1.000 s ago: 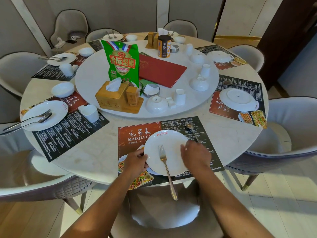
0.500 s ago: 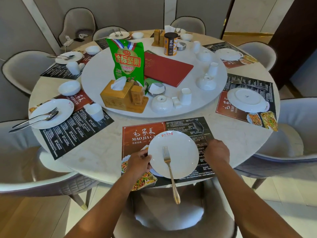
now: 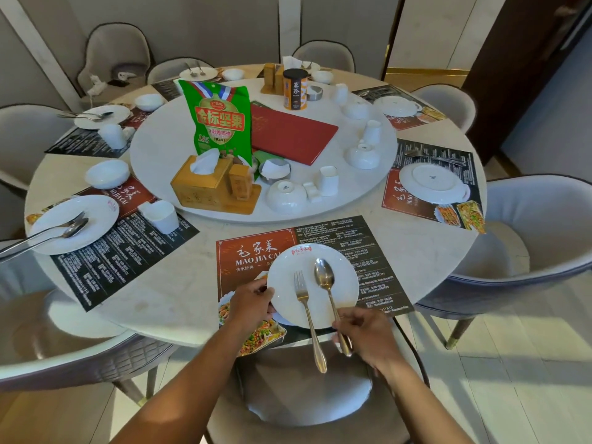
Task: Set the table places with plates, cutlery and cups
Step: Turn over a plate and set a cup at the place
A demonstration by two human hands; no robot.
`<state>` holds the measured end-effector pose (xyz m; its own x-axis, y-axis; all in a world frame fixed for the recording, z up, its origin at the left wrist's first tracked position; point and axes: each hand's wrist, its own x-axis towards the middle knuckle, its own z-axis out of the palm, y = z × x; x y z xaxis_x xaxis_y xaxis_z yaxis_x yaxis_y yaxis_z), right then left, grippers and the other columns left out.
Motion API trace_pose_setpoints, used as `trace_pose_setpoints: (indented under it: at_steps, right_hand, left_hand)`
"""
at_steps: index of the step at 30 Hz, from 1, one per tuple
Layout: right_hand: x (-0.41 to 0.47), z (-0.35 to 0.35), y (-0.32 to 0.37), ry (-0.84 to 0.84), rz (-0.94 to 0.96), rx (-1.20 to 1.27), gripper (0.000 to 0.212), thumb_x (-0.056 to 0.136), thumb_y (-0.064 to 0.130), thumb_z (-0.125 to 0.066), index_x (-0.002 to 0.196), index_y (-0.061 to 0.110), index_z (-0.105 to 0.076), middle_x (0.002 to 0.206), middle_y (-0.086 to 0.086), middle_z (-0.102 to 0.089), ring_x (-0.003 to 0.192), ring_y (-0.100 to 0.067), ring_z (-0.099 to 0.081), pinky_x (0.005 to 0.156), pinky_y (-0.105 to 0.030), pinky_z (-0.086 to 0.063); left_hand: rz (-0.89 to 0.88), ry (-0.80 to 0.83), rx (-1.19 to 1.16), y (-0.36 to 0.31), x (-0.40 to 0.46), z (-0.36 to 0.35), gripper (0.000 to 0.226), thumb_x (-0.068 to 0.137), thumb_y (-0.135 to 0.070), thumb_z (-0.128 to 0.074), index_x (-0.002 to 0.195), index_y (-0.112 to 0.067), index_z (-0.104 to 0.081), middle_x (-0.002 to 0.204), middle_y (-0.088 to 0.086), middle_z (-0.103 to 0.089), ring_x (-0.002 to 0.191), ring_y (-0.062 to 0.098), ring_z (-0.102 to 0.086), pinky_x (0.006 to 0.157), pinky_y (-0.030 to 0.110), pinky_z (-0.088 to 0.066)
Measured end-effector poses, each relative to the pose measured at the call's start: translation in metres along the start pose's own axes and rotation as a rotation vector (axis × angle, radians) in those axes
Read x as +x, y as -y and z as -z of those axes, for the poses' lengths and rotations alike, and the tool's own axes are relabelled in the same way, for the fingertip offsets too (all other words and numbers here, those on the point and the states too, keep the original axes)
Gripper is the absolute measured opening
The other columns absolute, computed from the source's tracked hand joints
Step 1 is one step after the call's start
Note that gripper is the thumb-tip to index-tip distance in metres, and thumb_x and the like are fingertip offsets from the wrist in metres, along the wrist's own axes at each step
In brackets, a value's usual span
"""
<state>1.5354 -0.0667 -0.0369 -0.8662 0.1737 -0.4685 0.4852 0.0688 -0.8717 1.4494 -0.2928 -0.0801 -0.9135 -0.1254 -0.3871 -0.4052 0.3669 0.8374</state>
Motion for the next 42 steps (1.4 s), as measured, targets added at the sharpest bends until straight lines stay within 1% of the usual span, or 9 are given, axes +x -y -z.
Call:
trace_pose_setpoints:
  at_steps: [3, 12, 17, 20, 23, 26, 31, 35, 42]
  right_hand:
    - [-0.008, -0.005, 0.002, 0.01, -0.005, -0.019, 0.011, 0.091, -0.003, -0.067, 0.097, 0.003, -0.074, 0.082, -0.022, -0.073, 0.066, -0.028, -0.073, 0.051, -0.032, -0.057]
    - [-0.006, -0.007, -0.006, 0.02, -0.048, -0.031, 0.019, 0.086, -0.008, -0.069, 0.103, 0.0, -0.066, 0.085, -0.025, -0.073, 0.066, -0.034, -0.072, 0.057, -0.04, -0.058]
    - [-0.003, -0.006, -0.009, 0.009, -0.059, -0.041, 0.023, 0.082, -0.007, -0.072, 0.1, -0.001, -0.061, 0.084, -0.027, -0.071, 0.06, -0.03, -0.068, 0.043, -0.027, -0.049]
    - [0.001, -0.002, -0.012, -0.034, -0.047, -0.229, 0.022, 0.077, 0.018, -0.079, 0.091, 0.014, -0.063, 0.077, -0.009, -0.073, 0.06, -0.019, -0.067, 0.049, -0.032, -0.054]
    - [0.014, 0.006, -0.001, -0.219, 0.079, -0.64, 0.033, 0.071, 0.054, -0.075, 0.079, 0.025, -0.059, 0.08, 0.006, -0.07, 0.079, -0.019, -0.066, 0.071, -0.034, -0.054]
    - [0.034, 0.009, 0.029, -0.302, 0.162, -0.799, 0.033, 0.081, 0.059, -0.068, 0.094, 0.029, -0.064, 0.096, 0.005, -0.072, 0.097, -0.022, -0.066, 0.078, -0.032, -0.05]
    - [0.083, -0.014, 0.08, -0.202, 0.32, -0.98, 0.048, 0.094, 0.058, -0.054, 0.131, 0.028, -0.062, 0.124, 0.001, -0.068, 0.112, -0.021, -0.064, 0.084, -0.033, -0.05]
    - [0.13, -0.043, 0.103, -0.104, 0.351, -1.088, 0.043, 0.099, 0.051, -0.049, 0.129, 0.022, -0.062, 0.126, -0.004, -0.065, 0.116, -0.026, -0.061, 0.091, -0.039, -0.049]
    - [0.188, -0.078, 0.107, -0.072, 0.287, -1.216, 0.034, 0.1, 0.041, -0.047, 0.108, 0.016, -0.068, 0.105, -0.007, -0.068, 0.097, -0.026, -0.065, 0.082, -0.038, -0.052]
  left_hand:
    - [0.003, 0.004, -0.019, -0.001, -0.001, 0.001, 0.038, 0.099, -0.016, -0.063, 0.137, -0.021, -0.062, 0.092, -0.009, -0.069, 0.079, 0.018, -0.074, 0.069, 0.029, -0.063]
    - [0.019, 0.017, -0.033, -0.002, -0.003, 0.001, 0.038, 0.099, -0.016, -0.063, 0.137, -0.021, -0.062, 0.11, 0.001, -0.07, 0.08, 0.017, -0.074, 0.069, 0.027, -0.063]
    - [0.029, 0.016, -0.034, -0.003, -0.003, 0.002, 0.037, 0.099, -0.017, -0.063, 0.136, -0.021, -0.062, 0.104, -0.004, -0.069, 0.079, 0.017, -0.075, 0.066, 0.024, -0.062]
    - [0.038, -0.007, -0.022, -0.005, -0.003, 0.001, 0.035, 0.099, -0.018, -0.064, 0.133, -0.021, -0.064, 0.092, -0.008, -0.069, 0.075, 0.017, -0.075, 0.062, 0.024, -0.061]
    - [0.051, -0.077, 0.031, -0.012, -0.002, -0.001, 0.024, 0.1, -0.027, -0.062, 0.121, -0.021, -0.069, 0.1, -0.003, -0.072, 0.071, 0.018, -0.074, 0.063, 0.027, -0.062]
    - [-0.036, -0.228, 0.303, -0.027, 0.0, 0.004, 0.024, 0.1, -0.037, -0.055, 0.105, -0.023, -0.074, 0.105, -0.003, -0.074, 0.079, 0.013, -0.066, 0.075, 0.03, -0.057]
    - [-0.345, -0.375, 0.743, -0.072, 0.034, 0.017, 0.037, 0.098, -0.04, -0.059, 0.131, -0.022, -0.062, 0.124, 0.003, -0.069, 0.112, 0.025, -0.065, 0.092, 0.04, -0.054]
    - [-0.542, -0.266, 0.944, -0.101, 0.084, 0.016, 0.059, 0.097, -0.033, -0.061, 0.151, -0.021, -0.041, 0.143, 0.01, -0.051, 0.133, 0.028, -0.046, 0.104, 0.043, -0.045]
    - [-0.695, -0.148, 1.338, -0.124, 0.161, 0.0, 0.093, 0.093, -0.025, -0.068, 0.162, -0.021, -0.006, 0.167, 0.012, -0.014, 0.153, 0.033, -0.015, 0.122, 0.049, -0.023]
